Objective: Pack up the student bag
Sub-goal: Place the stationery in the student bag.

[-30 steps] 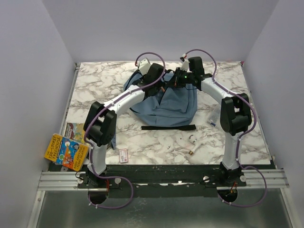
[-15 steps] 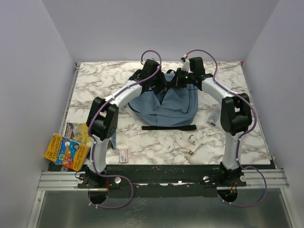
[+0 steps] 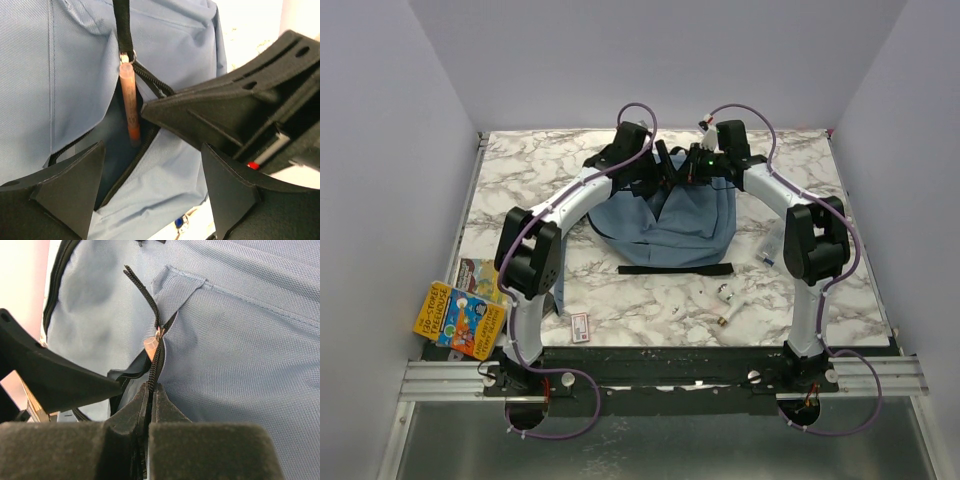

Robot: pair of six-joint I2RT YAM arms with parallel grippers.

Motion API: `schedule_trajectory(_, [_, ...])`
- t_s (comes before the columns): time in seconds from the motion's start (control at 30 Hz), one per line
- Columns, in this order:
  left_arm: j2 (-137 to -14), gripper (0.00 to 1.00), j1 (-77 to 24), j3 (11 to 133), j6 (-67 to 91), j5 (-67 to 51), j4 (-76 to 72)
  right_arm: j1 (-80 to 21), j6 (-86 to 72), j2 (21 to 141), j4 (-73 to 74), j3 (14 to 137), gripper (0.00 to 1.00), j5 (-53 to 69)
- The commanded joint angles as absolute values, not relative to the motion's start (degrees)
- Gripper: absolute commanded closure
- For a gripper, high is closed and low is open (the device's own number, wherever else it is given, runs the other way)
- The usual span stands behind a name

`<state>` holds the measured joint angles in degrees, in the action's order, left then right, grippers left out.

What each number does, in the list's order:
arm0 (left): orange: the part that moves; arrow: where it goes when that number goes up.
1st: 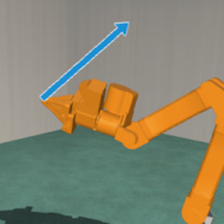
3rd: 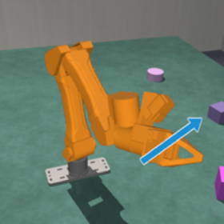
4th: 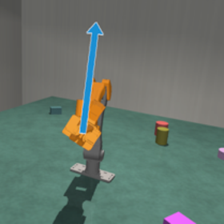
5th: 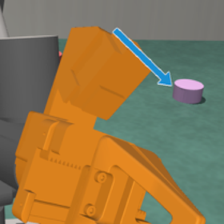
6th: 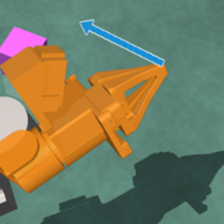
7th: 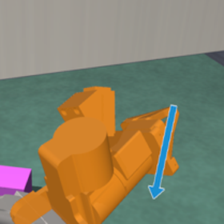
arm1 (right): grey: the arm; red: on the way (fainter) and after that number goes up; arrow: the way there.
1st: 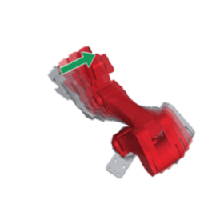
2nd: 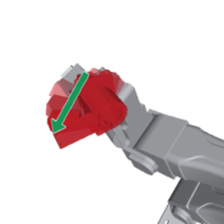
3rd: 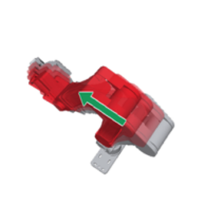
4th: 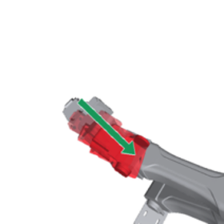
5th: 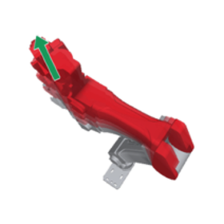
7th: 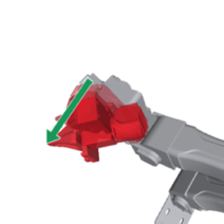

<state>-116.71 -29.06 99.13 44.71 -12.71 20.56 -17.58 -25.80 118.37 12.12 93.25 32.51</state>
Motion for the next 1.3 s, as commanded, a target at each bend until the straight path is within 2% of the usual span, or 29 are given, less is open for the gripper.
schedule_trajectory(0.0, [-111.81,0.22,-27.79,96.83,41.66,-15.73,23.70,-18.10,-25.89,115.28,10.54,93.09,0.99,34.32])
schedule_trajectory(0.17, [-107.89,0.29,-27.44,92.37,40.17,-15.53,23.30,-18.12,-25.67,115.26,10.36,93.19,0.99,33.70])
schedule_trajectory(0.37, [-111.22,0.56,-26.54,94.26,41.78,-17.66,23.69,-18.14,-25.43,114.62,10.64,92.95,0.99,32.17])
schedule_trajectory(0.53, [-118.68,0.70,-26.81,101.27,45.28,-13.85,26.84,-18.15,-27.89,113.95,8.49,92.74,0.99,33.92])
schedule_trajectory(0.77, [-130.53,0.68,-27.07,115.59,47.25,-15.10,31.80,-18.02,-31.52,111.21,4.82,90.64,0.99,36.06])
schedule_trajectory(0.9, [-131.87,0.55,-26.83,117.91,45.36,-17.59,32.45,-17.91,-31.68,110.98,4.48,90.87,0.99,34.42])
schedule_trajectory(1.0, [-129.15,0.52,-26.50,116.66,43.62,-18.16,33.45,-17.75,-30.43,111.53,5.81,91.93,0.99,33.48])
schedule_trajectory(1.13, [-121.39,0.37,-26.41,109.76,40.28,-16.83,31.92,-17.39,-28.43,110.52,6.56,89.96,1.00,29.74])
schedule_trajectory(1.2, [-118.44,0.37,-26.21,107.90,38.76,-17.09,31.82,-17.36,-27.85,110.30,6.50,89.47,0.99,28.80])
schedule_trajectory(1.27, [-116.31,0.43,-26.11,106.57,37.83,-15.93,31.73,-17.40,-27.61,110.80,7.06,90.34,0.99,28.97])
